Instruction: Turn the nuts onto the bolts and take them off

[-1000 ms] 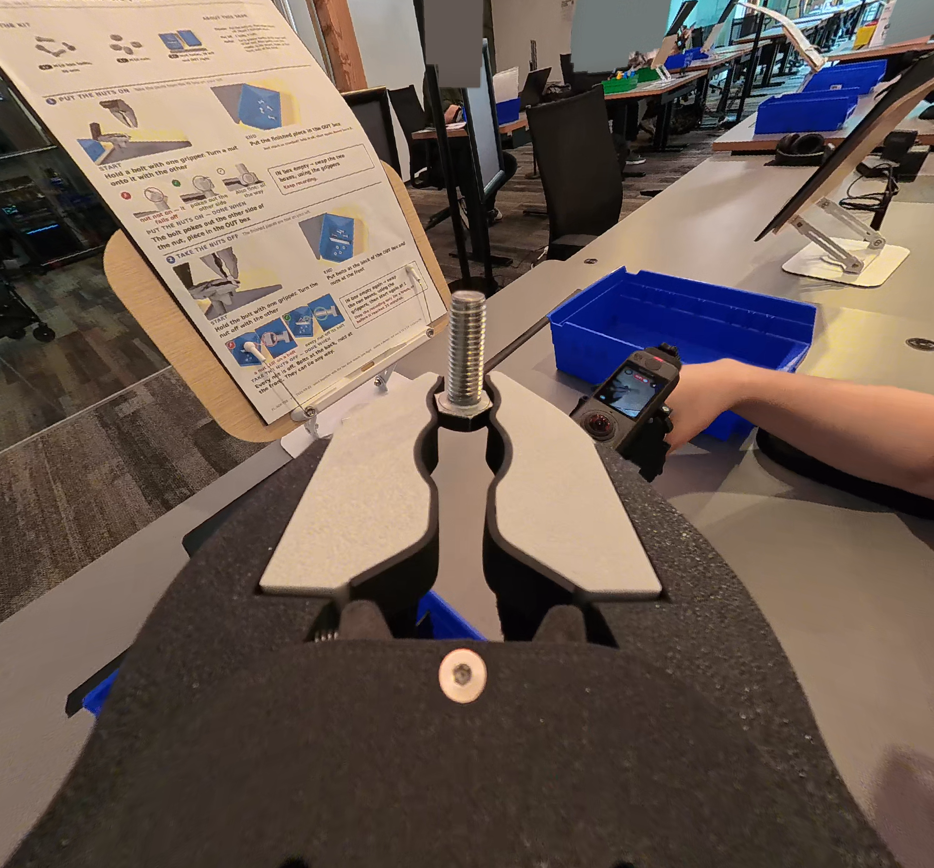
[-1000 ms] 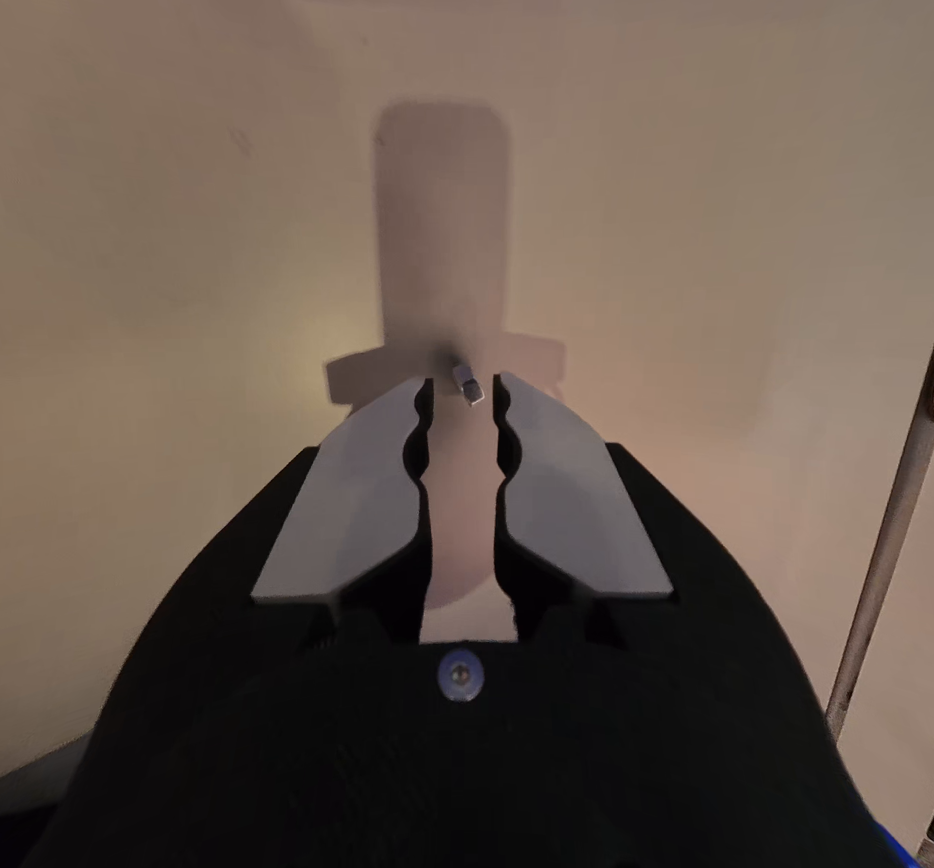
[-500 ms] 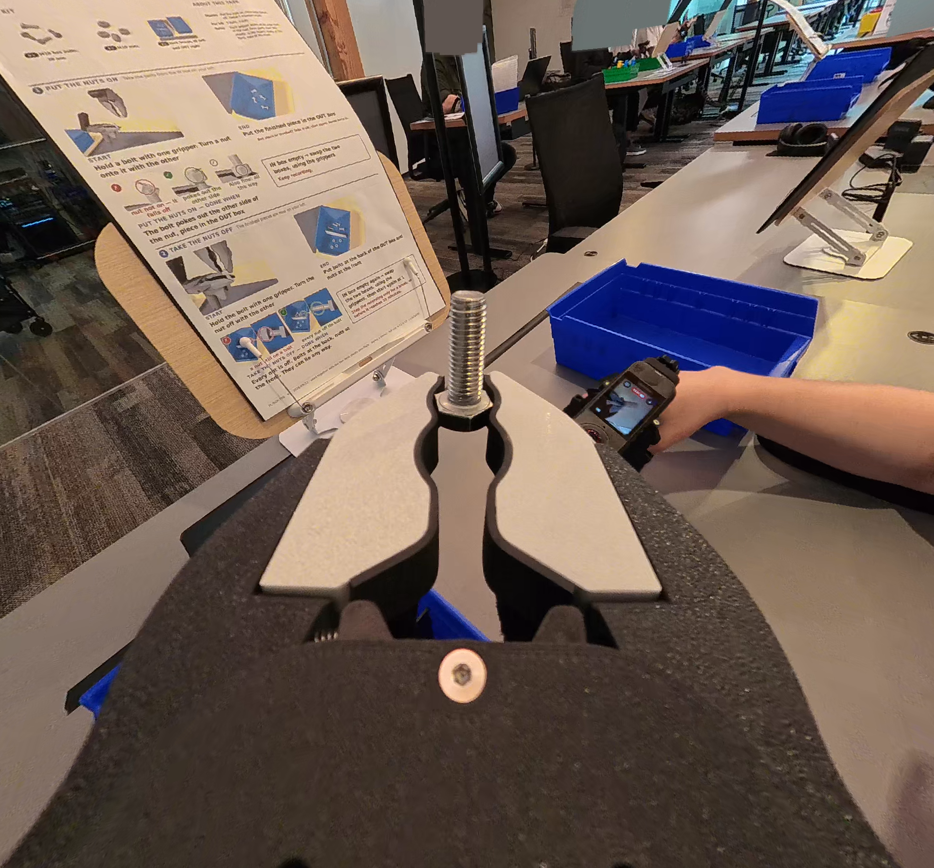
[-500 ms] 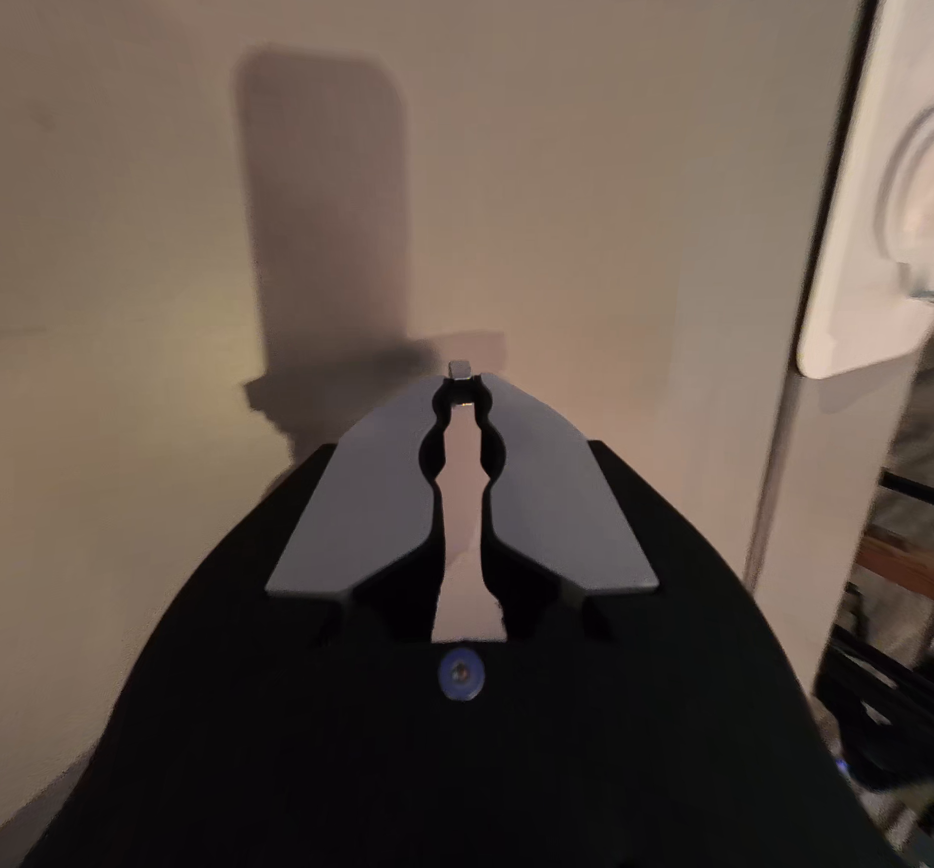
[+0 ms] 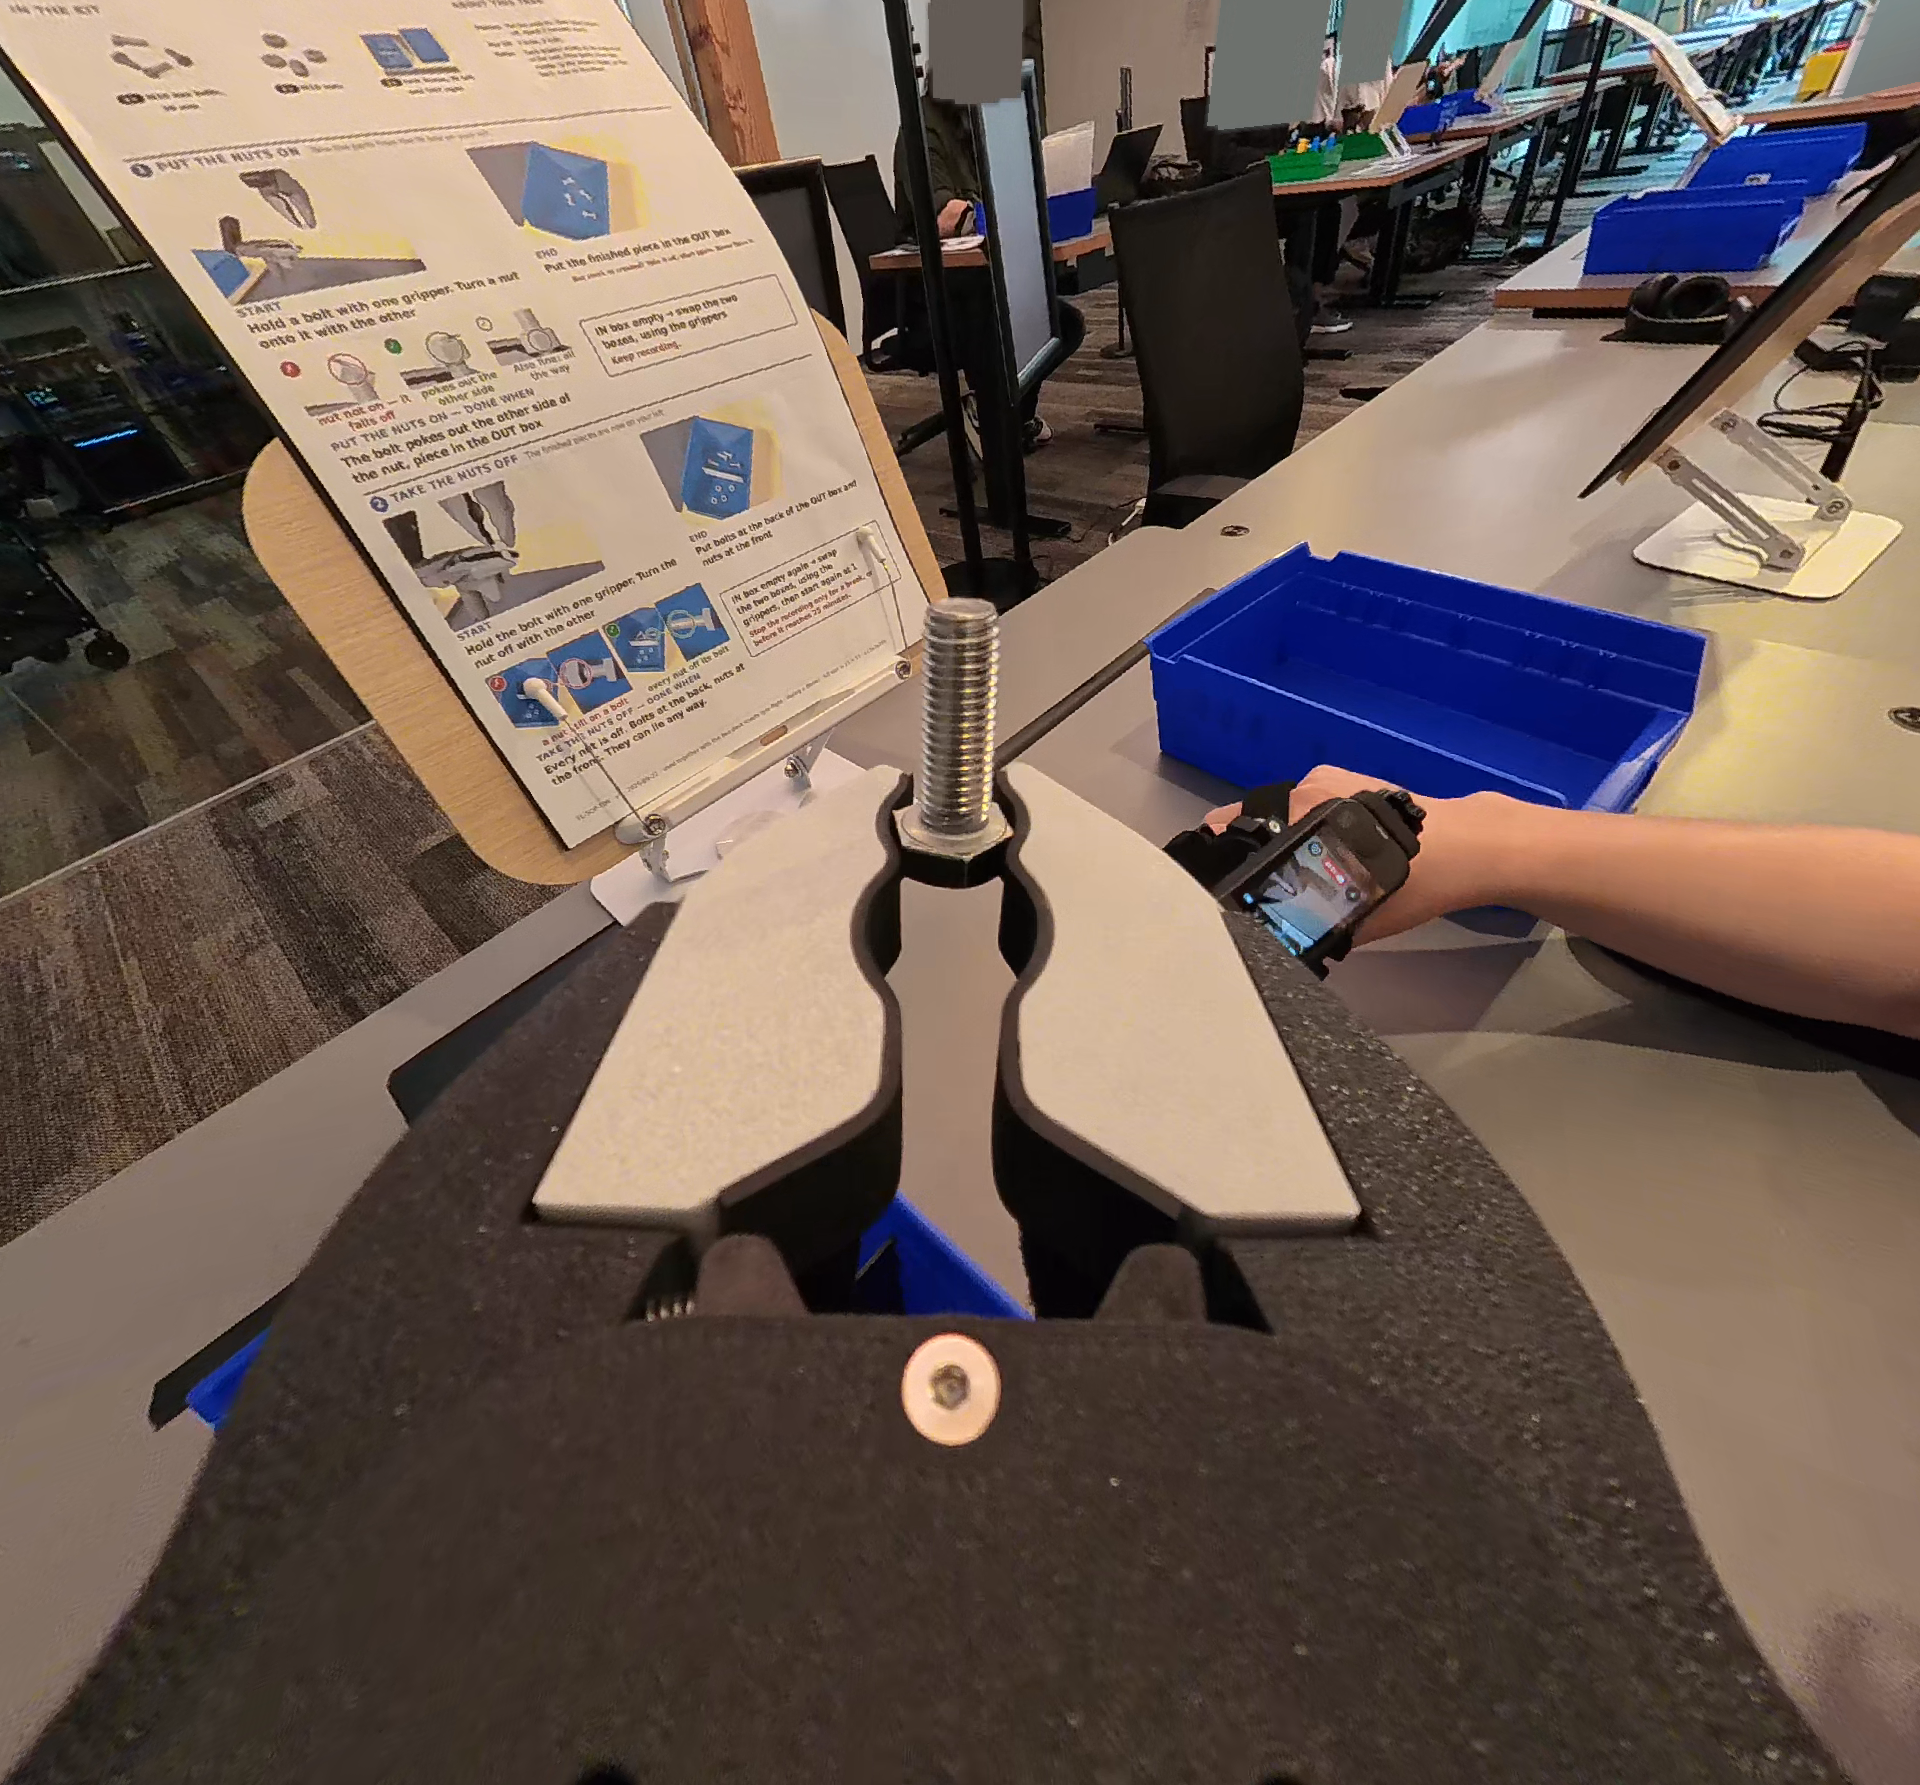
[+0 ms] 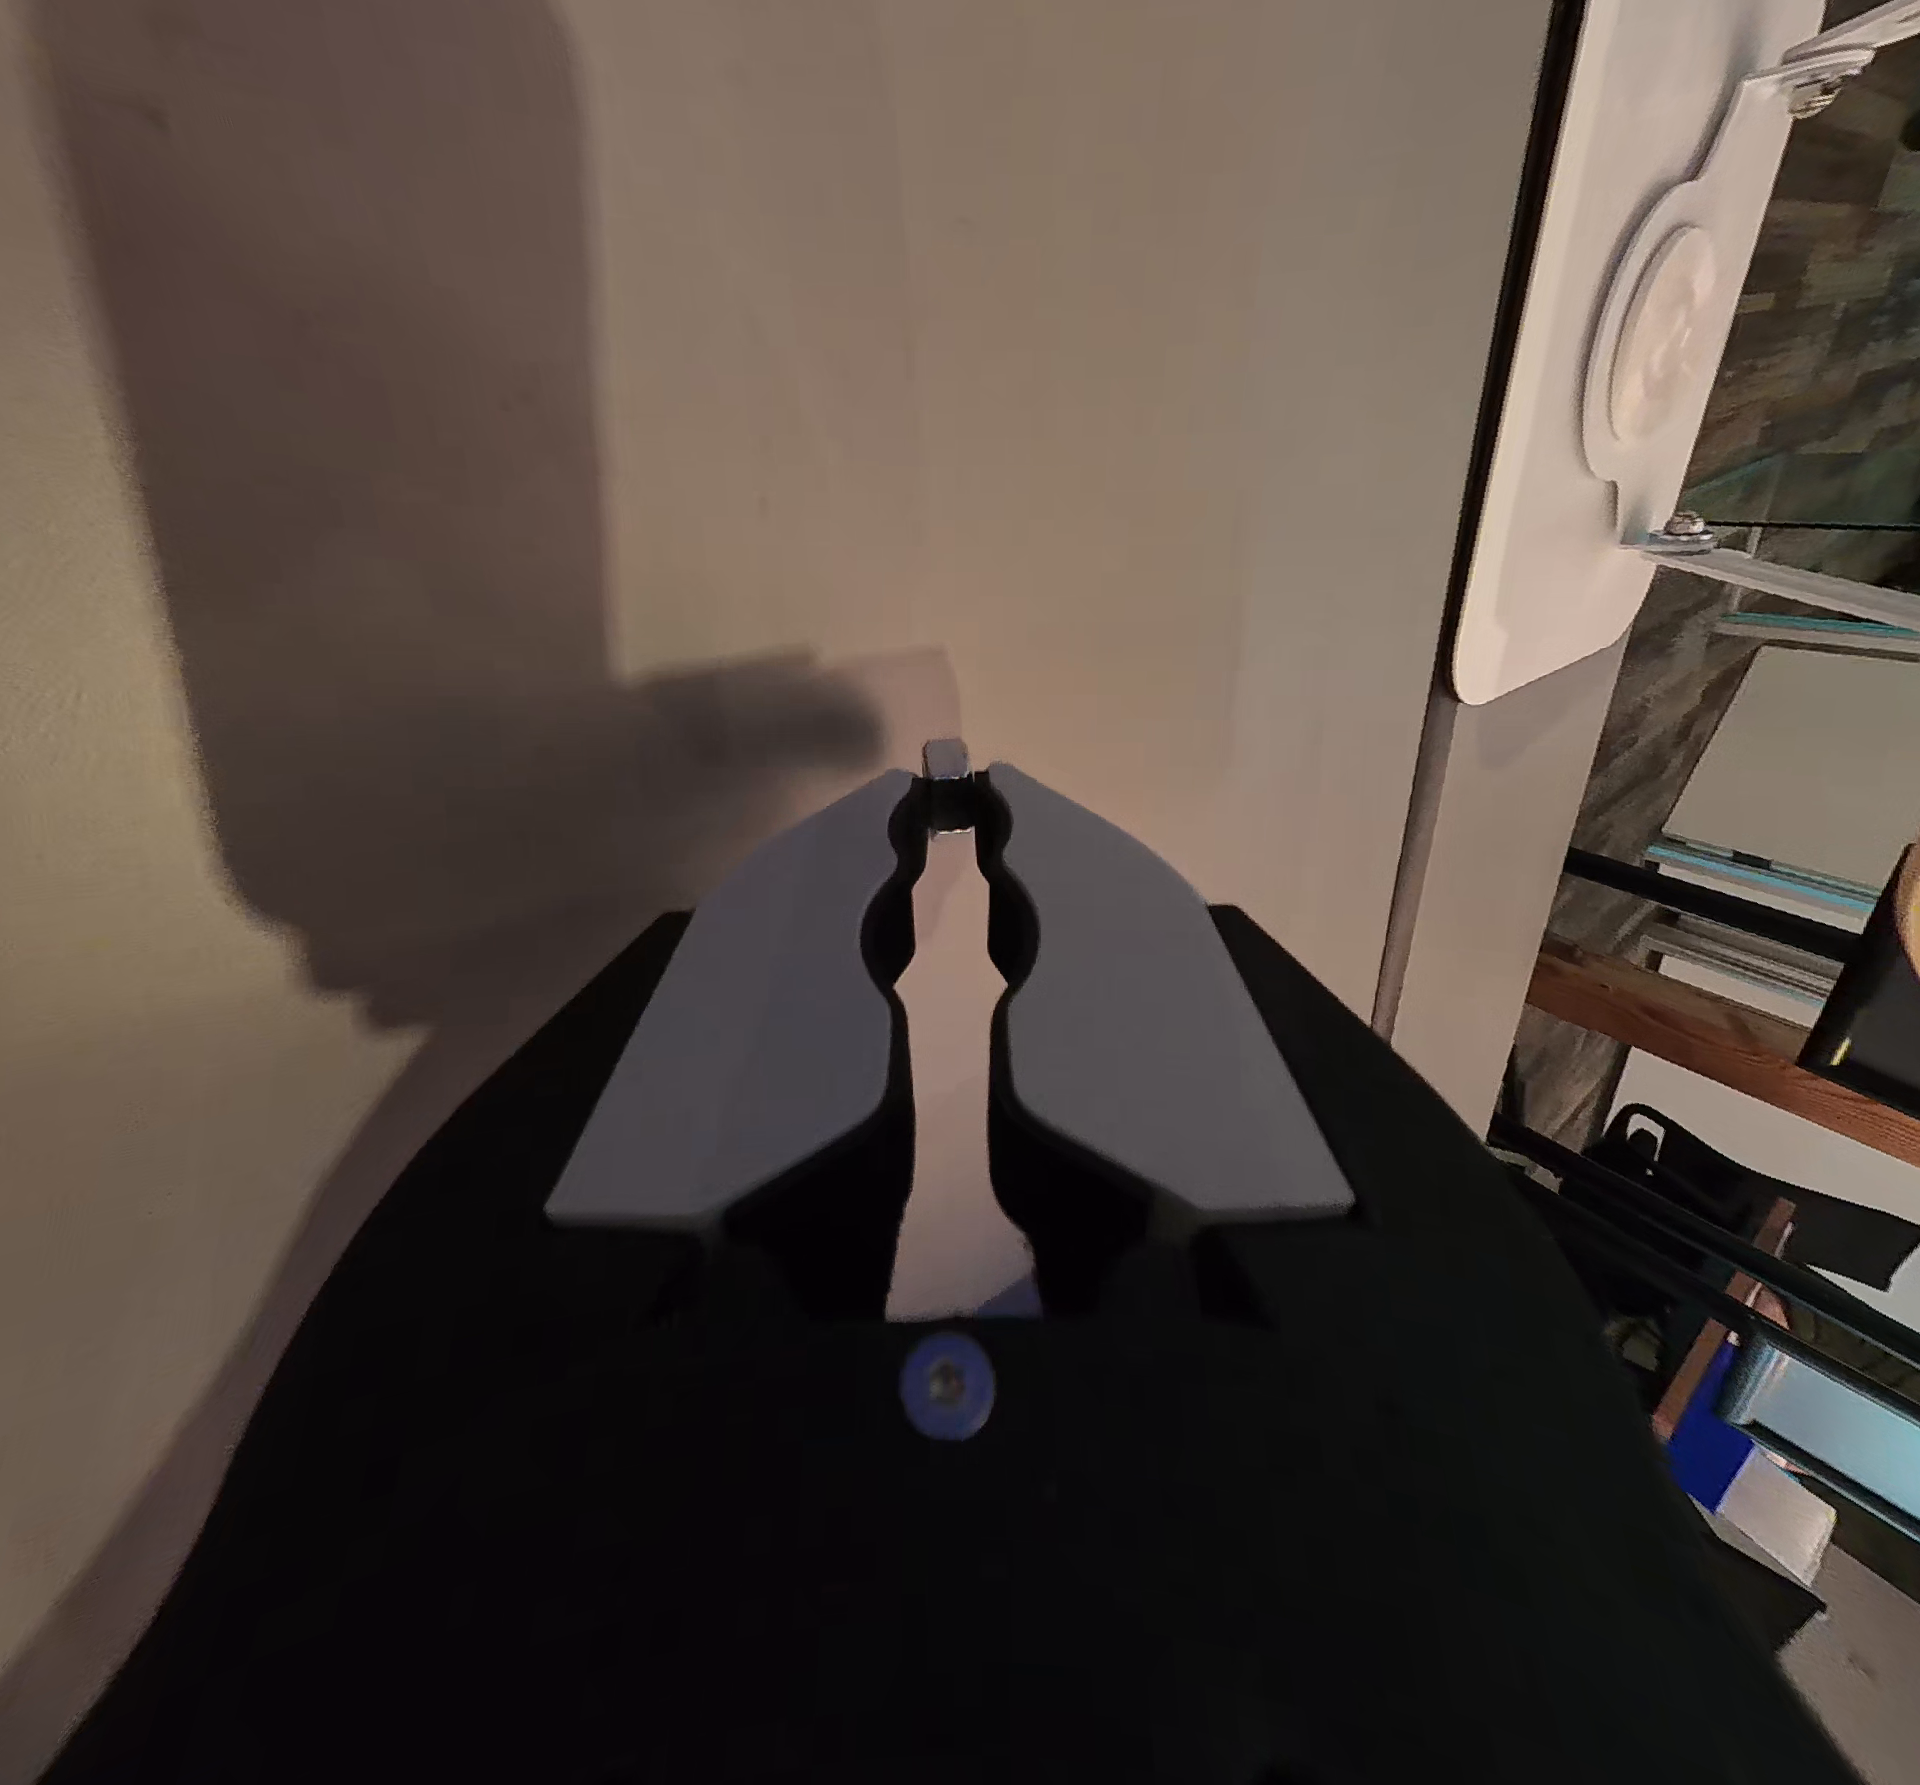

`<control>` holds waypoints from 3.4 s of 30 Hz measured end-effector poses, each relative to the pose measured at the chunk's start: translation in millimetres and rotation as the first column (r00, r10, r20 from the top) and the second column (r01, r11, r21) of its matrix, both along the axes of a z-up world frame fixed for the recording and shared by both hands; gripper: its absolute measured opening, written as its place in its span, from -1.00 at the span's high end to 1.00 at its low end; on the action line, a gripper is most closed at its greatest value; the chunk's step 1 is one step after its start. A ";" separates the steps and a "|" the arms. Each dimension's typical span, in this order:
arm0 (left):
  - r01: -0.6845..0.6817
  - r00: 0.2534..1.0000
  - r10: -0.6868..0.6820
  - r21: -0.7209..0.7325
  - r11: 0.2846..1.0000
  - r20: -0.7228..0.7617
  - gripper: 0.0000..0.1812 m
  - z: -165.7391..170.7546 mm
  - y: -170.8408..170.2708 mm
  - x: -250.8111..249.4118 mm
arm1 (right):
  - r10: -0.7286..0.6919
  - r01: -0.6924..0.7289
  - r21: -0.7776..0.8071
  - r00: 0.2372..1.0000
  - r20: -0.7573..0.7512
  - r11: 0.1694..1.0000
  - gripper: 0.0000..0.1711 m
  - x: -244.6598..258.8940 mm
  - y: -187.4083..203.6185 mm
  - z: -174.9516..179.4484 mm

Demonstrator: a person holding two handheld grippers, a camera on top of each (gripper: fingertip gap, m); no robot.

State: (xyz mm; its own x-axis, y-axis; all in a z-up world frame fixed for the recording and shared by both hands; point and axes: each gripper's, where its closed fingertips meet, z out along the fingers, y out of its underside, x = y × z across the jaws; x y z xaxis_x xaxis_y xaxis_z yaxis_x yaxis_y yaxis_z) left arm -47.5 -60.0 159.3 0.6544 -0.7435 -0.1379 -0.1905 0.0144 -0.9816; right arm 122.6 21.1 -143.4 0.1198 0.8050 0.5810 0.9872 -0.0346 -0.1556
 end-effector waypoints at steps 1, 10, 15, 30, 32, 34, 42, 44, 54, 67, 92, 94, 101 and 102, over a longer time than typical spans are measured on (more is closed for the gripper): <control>0.001 1.000 -0.001 -0.004 1.000 0.000 0.85 -0.9 0.8 0.4 | 0.000 0.000 0.005 1.000 0.005 1.000 0.89 0.6 0.3 0.2; -0.006 1.000 0.006 -0.006 1.000 -0.014 0.85 -3.0 0.7 2.7 | -0.012 0.013 -0.048 1.000 0.014 0.999 0.88 1.1 -7.5 -3.8; -0.019 1.000 0.019 -0.014 1.000 -0.005 0.85 -3.2 3.1 -2.3 | -0.001 0.001 -0.100 1.000 0.002 0.995 0.88 -1.1 -15.5 -5.1; 0.033 0.999 -0.033 -0.035 0.999 -0.002 0.85 -8.9 6.5 11.1 | -0.376 0.236 -0.419 0.879 -0.293 0.877 0.60 26.7 -5.4 17.2; 0.036 0.999 -0.036 -0.047 0.998 -0.011 0.85 -12.7 9.0 16.2 | -0.403 0.285 -0.400 0.880 -0.251 0.871 0.62 27.8 -4.7 10.9; 0.048 0.999 -0.049 -0.059 0.997 -0.019 0.85 -16.2 9.8 21.0 | -0.467 0.318 -0.474 0.852 -0.237 0.821 0.60 25.8 -9.2 2.4; 0.090 0.995 -0.094 -0.095 0.991 -0.040 0.85 -26.2 11.9 32.7 | -0.488 0.304 -0.546 0.842 -0.228 0.781 0.70 21.5 -9.9 -17.9; 0.098 0.994 -0.103 -0.109 0.989 -0.044 0.85 -30.0 14.2 35.9 | -0.481 0.294 -0.547 0.844 -0.236 0.784 0.77 20.6 -9.0 -17.9; 0.218 0.966 -0.232 -0.124 0.968 -0.116 0.85 -57.1 18.0 78.8 | -0.314 0.089 -0.379 0.745 -0.588 0.921 0.79 12.2 -21.0 110.7; 0.524 0.743 -0.609 -0.325 0.787 -0.276 0.86 -142.7 -36.7 182.5 | 0.340 -0.442 0.036 0.632 -0.696 0.896 0.79 8.1 -125.2 218.4; 0.439 0.728 -0.537 -0.311 0.843 -0.426 0.86 -146.9 -45.7 181.1 | 0.051 -0.392 -0.253 0.620 -0.783 0.884 0.79 0.7 -130.0 209.4; 0.391 0.751 -0.486 -0.291 0.873 -0.447 0.86 -145.1 -38.9 177.7 | -0.113 -0.350 -0.356 0.558 -0.822 0.866 0.79 -3.7 -124.4 212.7; 0.342 0.799 -0.445 -0.304 0.889 -0.405 0.86 -140.0 -30.1 173.3 | -0.126 -0.303 -0.326 0.529 -0.839 0.896 0.79 -5.3 -114.5 215.9; 0.345 0.800 -0.447 -0.303 0.888 -0.400 0.86 -139.2 -30.5 173.7 | -0.122 -0.304 -0.321 0.529 -0.840 0.897 0.79 -5.1 -114.8 216.5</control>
State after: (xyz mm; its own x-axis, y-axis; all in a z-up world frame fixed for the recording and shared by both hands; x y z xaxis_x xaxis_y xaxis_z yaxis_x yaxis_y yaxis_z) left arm 126.2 -90.5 20.1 0.1990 -0.9675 -0.1558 -0.6291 -0.0042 -0.7773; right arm 117.6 -93.8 73.2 0.2794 0.9544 -0.1053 0.4094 -0.2176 -0.8860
